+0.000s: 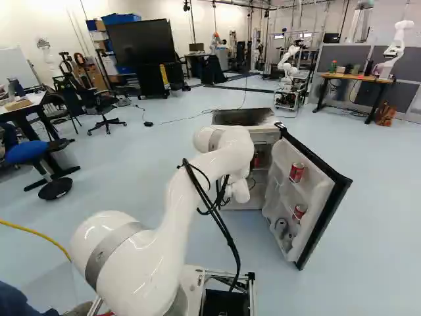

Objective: Grab a drink from the fridge

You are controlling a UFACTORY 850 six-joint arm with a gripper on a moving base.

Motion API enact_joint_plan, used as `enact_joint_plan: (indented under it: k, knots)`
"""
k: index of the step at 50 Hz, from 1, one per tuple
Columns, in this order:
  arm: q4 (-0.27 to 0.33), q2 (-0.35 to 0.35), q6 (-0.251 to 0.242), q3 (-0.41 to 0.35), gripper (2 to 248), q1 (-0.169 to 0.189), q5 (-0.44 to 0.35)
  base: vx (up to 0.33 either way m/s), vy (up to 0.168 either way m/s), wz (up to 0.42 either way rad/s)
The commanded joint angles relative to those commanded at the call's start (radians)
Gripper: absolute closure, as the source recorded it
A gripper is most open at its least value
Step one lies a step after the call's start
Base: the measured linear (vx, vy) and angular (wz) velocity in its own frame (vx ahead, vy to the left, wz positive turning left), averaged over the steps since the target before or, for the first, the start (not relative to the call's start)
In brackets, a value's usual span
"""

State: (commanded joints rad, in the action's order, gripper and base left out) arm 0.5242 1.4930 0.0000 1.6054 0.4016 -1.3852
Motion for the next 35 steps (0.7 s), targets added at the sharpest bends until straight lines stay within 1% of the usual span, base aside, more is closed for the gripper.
enact_joint_plan:
  k: [17,35]
  knots:
    - [0.042,0.046,0.0,0.082,3,-0.008,0.0,0.0,0.0,0.0]
    - [0.088,0.139,0.0,0.201,3,-0.014,0.0,0.0,0.0,0.0]
